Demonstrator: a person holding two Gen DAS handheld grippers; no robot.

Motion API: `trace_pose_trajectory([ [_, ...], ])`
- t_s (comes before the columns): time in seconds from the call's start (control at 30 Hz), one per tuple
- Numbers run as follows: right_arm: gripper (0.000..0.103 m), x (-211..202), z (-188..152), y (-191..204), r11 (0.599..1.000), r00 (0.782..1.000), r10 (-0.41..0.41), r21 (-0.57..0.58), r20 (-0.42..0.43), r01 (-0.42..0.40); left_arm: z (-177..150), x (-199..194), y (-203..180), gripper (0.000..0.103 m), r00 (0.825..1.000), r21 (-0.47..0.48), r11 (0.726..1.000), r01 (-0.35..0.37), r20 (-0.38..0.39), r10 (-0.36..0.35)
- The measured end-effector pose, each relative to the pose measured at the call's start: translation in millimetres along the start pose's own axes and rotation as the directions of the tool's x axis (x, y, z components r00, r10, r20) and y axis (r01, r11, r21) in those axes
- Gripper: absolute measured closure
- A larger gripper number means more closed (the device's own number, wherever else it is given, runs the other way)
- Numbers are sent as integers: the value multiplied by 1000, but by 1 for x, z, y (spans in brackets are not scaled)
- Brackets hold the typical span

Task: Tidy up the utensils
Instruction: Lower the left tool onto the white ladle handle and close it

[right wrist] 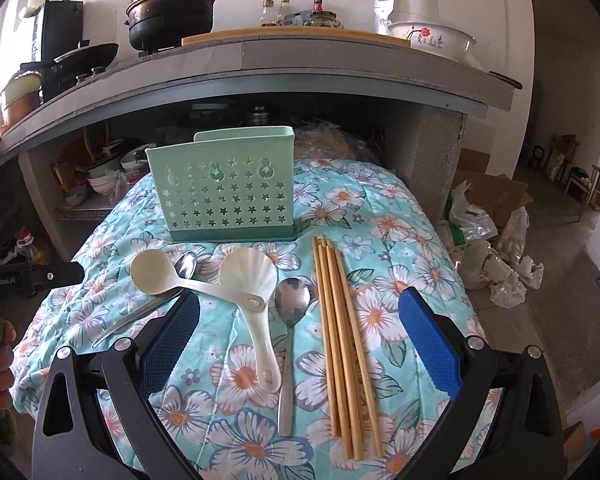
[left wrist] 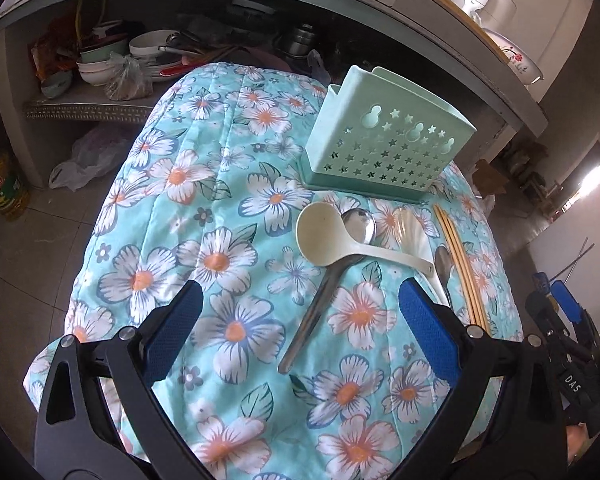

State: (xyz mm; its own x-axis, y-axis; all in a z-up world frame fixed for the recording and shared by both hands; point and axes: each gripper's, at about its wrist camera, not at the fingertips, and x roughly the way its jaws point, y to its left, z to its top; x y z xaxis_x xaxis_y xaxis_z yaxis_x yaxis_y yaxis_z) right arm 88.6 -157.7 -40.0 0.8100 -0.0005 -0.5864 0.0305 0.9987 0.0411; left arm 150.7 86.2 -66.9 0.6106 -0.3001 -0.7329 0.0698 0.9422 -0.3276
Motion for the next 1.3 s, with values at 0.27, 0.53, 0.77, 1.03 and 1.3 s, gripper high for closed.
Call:
trace_pose_trajectory([
  [0.27,6,37,3,0,998,996,55,40,-77,-53,14,44,-6,8,998,77,995,62,-10,-61],
  [0.53,6,60,3,-8,994,989,79,82,-122,-69,22,88,-2,8,997,74,997,20,-72,-15],
  [0.77,6,80,0,-12,989,980,112,117,-163,-94,25,104,5,38,996,39,999,10,-94,-6],
  [1.03,6,92,-4,-15,983,973,140,145,-183,-114,29,112,12,80,996,5,1000,12,-92,-12],
  [1.3,6,84,-5,-23,979,975,142,172,-172,-112,31,101,9,98,996,17,999,31,-81,-29],
])
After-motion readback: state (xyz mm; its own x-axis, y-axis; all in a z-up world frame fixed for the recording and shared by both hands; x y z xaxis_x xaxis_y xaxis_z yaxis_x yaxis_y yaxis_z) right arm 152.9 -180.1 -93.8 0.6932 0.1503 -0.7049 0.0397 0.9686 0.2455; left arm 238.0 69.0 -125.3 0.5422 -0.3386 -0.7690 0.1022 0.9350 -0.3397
